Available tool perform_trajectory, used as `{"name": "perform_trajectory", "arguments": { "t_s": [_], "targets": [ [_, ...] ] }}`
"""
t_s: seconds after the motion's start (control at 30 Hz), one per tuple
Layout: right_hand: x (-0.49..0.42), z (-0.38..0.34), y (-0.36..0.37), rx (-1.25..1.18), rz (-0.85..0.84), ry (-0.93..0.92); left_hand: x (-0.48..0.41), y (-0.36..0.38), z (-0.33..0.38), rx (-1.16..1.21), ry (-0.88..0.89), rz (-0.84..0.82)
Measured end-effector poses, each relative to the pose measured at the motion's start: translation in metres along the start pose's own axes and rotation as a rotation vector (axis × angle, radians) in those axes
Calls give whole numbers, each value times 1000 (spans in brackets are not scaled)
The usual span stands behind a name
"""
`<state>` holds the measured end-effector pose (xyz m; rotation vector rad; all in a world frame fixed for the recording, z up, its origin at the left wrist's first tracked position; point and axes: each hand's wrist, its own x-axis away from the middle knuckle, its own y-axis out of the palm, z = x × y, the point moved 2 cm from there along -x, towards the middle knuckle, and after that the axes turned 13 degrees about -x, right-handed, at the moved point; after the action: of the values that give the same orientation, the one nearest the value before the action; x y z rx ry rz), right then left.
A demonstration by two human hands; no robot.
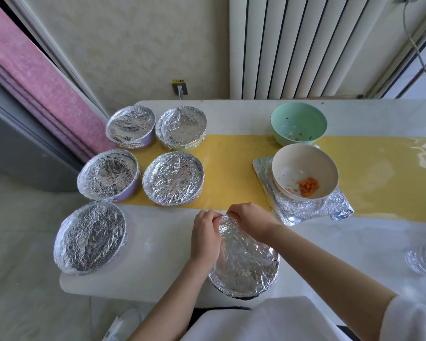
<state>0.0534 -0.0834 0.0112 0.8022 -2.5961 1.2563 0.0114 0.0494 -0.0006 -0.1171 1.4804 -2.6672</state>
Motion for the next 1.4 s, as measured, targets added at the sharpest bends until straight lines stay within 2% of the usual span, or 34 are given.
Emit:
{"name": "perform_trajectory", "arguments": {
  "t_s": [0.17,0.27,0.43,0.57,0.77,1.0,1.23,1.4],
  "targets": [
    [11,19,3,-76,78,78,5,-1,0,-35,23,39],
    [10,26,5,-44,102,100,5,-1,3,-65,25,13],
    [6,17,2,59,31,96,4,-2,8,-63,68,-16],
    [4,0,-2,102,-49,23,4,0,8,23,22,-15],
    [4,-4,-3,144,-39,13,3,0,9,23,-1,-45],
    [9,17,1,-18,0,27,8,-3,6,7,-15,-36],
    [5,25,9,127,37,14,11,-7,2,-84,-17,-59],
    [12,8,5,209,-16,-38,8,-7,4,-69,22,-87]
  ]
}}
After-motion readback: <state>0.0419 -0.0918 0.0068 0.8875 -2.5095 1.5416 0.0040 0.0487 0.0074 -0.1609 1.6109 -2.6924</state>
